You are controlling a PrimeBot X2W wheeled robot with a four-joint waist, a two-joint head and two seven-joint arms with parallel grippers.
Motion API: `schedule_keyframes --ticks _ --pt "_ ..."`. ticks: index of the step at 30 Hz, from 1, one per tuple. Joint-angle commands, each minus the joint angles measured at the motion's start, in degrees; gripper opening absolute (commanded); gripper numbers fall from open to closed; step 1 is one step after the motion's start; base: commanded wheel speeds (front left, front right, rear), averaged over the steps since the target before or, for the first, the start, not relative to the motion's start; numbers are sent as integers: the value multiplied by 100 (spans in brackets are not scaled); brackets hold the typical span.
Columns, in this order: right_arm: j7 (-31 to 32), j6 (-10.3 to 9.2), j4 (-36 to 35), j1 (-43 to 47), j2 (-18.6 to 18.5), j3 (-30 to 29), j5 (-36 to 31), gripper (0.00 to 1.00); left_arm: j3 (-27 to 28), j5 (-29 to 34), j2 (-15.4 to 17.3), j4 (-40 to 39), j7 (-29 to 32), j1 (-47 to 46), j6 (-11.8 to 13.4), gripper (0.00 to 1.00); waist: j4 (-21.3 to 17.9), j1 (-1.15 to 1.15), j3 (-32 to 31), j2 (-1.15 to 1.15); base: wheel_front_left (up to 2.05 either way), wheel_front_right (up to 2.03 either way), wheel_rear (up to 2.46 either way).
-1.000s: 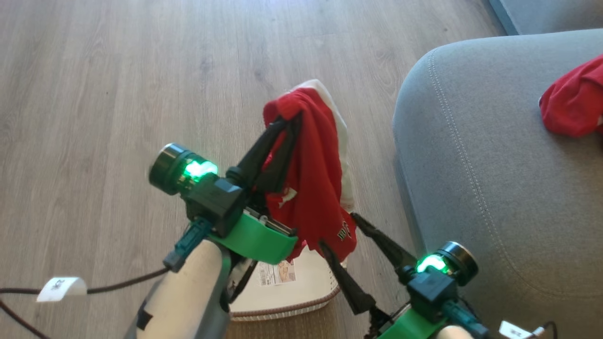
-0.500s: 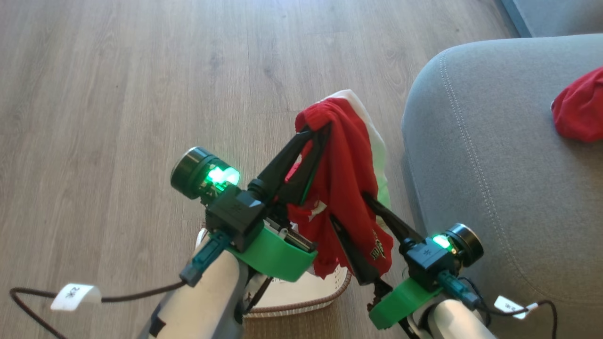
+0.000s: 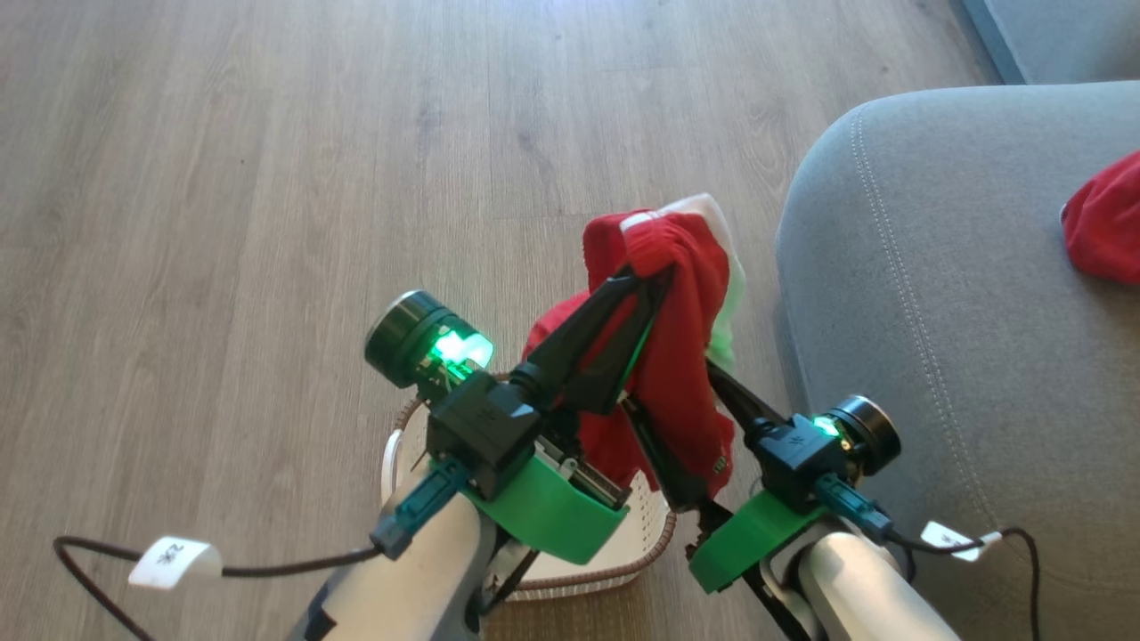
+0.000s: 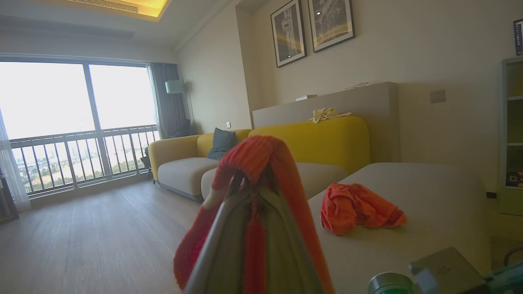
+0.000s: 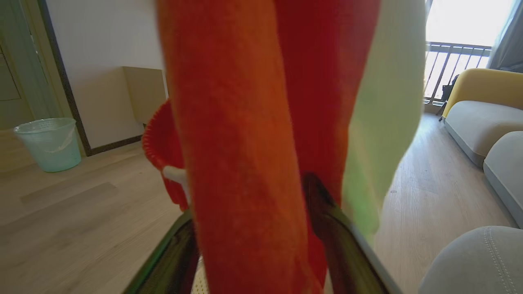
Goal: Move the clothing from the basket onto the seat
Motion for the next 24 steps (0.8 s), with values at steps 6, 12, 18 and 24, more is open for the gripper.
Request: schedule_keyframes --ticks 6,12,18,24 --pt "-15 -1 -14 -472 81 207 34 100 52 -58 17 -228 -29 -132 -56 0 85 0 -7 0 0 0 0" --pt "-15 -1 110 -688 81 269 169 100 -52 -69 17 -220 -29 -140 -74 0 166 0 4 0 0 0 0" --pt "-15 -1 140 -854 82 222 388 0 -81 -64 17 -227 -29 -194 -80 0 219 0 82 0 0 0 0" --pt "-15 -1 68 -914 82 112 521 0 -43 -32 17 -195 -29 -209 -94 0 238 0 153 0 0 0 0"
